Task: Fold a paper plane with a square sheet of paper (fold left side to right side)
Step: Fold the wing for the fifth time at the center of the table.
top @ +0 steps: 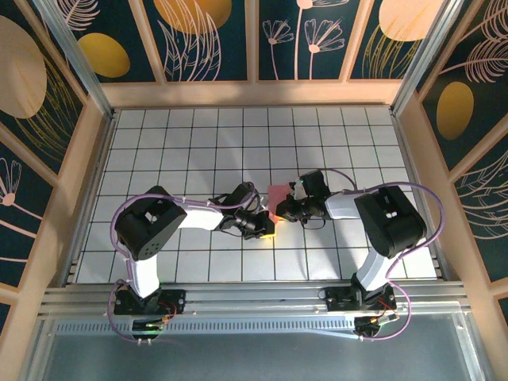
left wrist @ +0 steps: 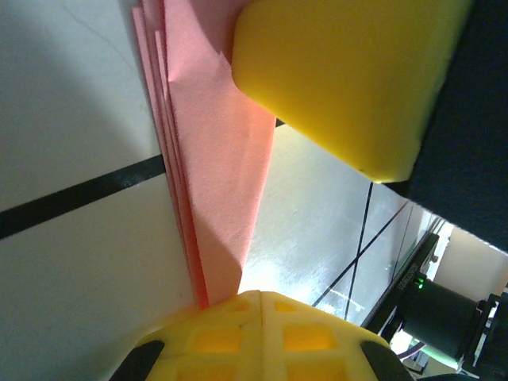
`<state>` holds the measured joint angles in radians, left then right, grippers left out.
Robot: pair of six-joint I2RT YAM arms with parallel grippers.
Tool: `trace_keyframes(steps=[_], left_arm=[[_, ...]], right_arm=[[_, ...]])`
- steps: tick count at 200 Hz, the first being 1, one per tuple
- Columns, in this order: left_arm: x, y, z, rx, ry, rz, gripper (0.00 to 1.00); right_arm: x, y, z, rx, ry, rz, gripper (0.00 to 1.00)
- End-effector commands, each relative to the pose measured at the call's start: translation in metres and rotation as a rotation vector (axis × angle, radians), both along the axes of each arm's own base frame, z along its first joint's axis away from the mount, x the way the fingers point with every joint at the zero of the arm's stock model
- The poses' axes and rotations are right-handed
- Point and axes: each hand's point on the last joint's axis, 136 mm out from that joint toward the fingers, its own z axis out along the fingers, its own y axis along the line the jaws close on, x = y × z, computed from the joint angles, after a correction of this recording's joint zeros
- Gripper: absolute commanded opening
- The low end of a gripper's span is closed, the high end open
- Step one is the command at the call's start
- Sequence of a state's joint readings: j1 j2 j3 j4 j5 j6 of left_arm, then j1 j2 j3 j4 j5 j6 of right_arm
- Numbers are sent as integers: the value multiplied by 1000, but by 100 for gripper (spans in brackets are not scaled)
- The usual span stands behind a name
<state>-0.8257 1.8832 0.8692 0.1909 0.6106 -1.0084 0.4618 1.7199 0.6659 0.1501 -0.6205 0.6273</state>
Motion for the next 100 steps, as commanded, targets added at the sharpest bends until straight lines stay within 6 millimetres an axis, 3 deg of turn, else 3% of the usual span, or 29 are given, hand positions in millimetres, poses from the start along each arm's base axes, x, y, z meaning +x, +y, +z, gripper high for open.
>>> trace_keyframes(steps=[1, 100], left_arm=[[-8, 2, -10, 5, 47, -4, 4], [-12, 5, -18, 31, 57, -8, 4]], right_arm=[[-42, -37, -60, -227, 182, -19, 0], [-42, -38, -61, -229, 184, -22, 0]])
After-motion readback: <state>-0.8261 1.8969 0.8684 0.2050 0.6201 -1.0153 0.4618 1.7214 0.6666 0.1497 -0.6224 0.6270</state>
